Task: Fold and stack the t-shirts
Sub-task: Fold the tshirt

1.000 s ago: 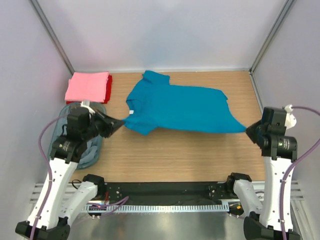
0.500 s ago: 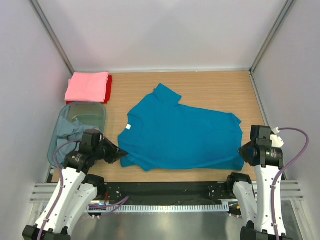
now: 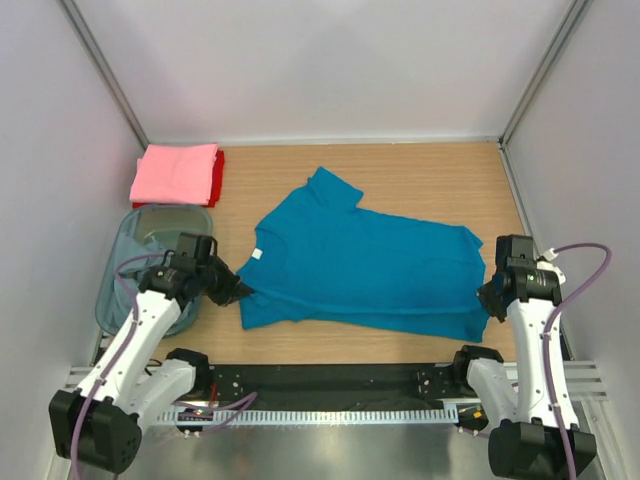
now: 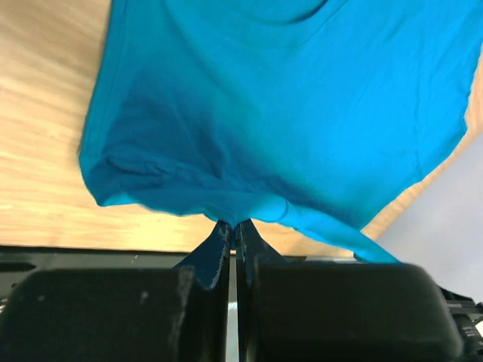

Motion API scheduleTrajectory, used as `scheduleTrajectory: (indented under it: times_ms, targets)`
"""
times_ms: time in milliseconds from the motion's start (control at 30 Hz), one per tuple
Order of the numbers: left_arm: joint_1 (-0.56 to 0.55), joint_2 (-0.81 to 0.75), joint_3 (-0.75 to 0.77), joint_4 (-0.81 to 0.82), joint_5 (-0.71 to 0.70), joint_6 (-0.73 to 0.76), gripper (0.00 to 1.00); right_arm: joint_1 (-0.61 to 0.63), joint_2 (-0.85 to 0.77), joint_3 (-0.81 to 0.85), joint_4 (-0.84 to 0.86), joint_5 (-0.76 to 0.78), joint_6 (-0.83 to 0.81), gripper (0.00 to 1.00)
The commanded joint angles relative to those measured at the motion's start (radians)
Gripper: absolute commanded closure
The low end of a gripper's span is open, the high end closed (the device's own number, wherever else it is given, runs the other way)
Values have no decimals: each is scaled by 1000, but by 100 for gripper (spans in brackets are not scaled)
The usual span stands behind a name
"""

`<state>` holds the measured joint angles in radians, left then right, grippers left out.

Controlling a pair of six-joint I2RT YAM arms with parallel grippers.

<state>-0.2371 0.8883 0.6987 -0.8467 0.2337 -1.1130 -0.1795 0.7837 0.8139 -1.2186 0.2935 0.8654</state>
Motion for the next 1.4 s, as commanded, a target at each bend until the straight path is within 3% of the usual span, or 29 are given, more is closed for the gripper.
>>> scheduleTrajectory:
  times_ms: [0,267,600,933,1367]
  targets:
    - [1,53,64,63,-71,13,100,2,12,-5,39,75,24,99]
    - [-13,312,209,138,-79,65,100,2,98,2,74,108,49,99]
    - [-31,518,363,218,-63,221,100,2,226,-31,111,137,81,99]
    - [-146,679,515,215,-71,354,100,2,298,-33,113,164,100,99]
    - [-157,859,674,112,-152,436,100,0,364,-35,129,203,130,99]
